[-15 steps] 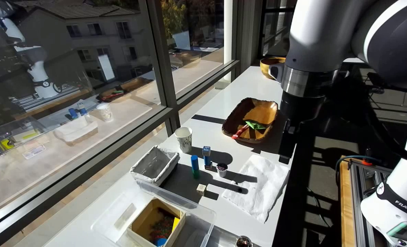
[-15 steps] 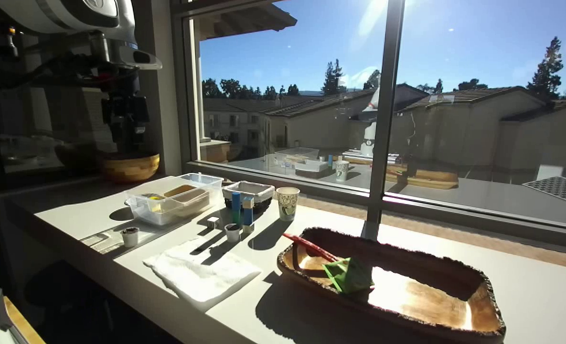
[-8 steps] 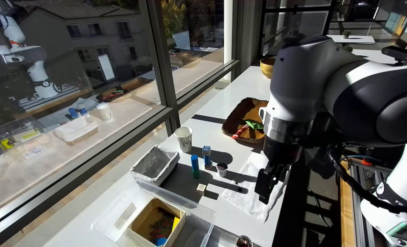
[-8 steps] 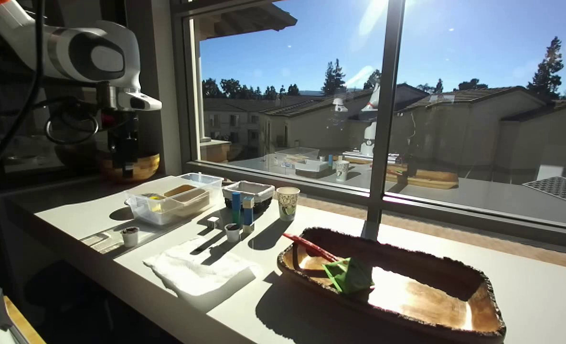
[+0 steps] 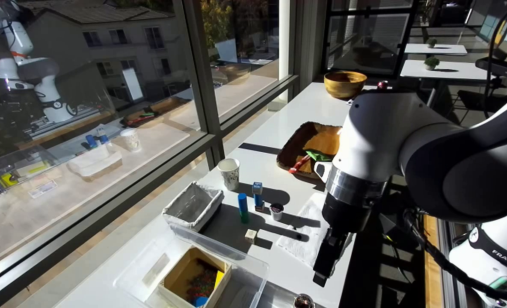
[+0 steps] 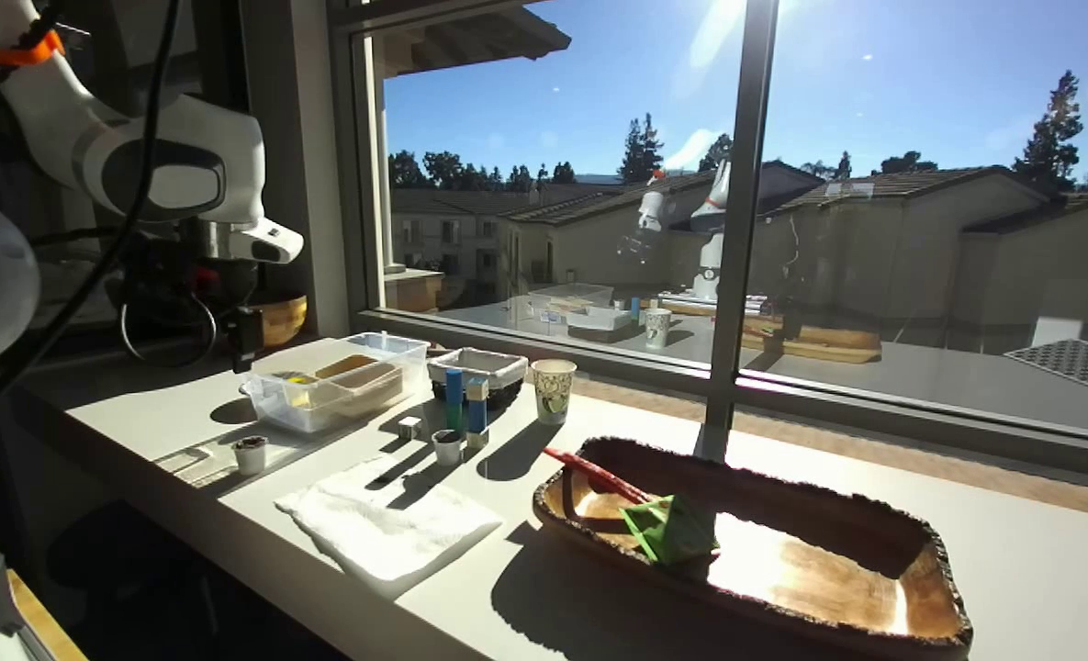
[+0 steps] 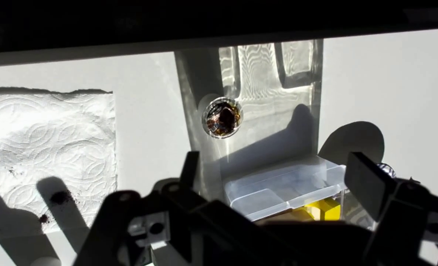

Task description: Pick up the bottle from the left and put some of the objects onto the towel

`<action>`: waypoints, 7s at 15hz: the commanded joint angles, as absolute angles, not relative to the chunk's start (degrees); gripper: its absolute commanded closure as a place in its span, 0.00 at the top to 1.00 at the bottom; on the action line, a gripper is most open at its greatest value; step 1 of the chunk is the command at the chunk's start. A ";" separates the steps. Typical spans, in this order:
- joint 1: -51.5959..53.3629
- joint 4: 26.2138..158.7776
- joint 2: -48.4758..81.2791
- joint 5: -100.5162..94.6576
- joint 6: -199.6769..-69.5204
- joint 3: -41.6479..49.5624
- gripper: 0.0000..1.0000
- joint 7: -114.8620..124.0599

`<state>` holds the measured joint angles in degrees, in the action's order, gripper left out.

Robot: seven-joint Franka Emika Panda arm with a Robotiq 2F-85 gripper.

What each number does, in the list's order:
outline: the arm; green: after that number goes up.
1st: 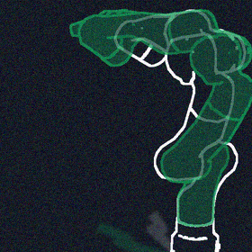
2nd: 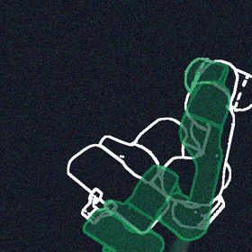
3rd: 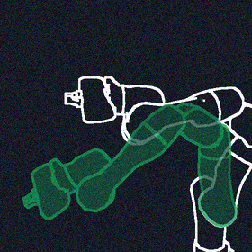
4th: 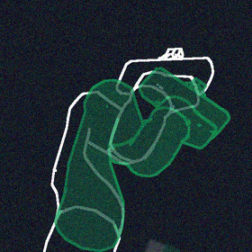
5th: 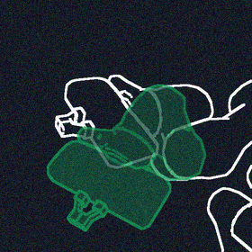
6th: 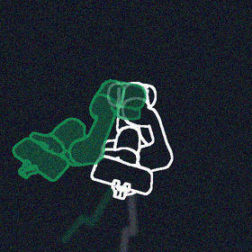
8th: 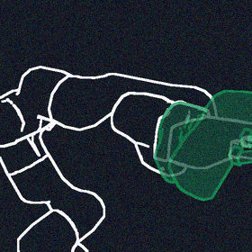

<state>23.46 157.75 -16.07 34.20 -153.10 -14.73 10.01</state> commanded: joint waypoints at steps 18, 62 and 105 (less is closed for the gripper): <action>22.37 157.67 -5.08 10.18 -168.58 -20.66 1.00 6.51; 46.18 157.36 20.76 -35.01 -198.95 16.42 1.00 0.51; 21.74 154.51 35.82 -9.79 -221.01 -8.76 0.85 -12.55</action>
<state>22.49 155.22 33.95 -11.38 -219.06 -7.88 -11.36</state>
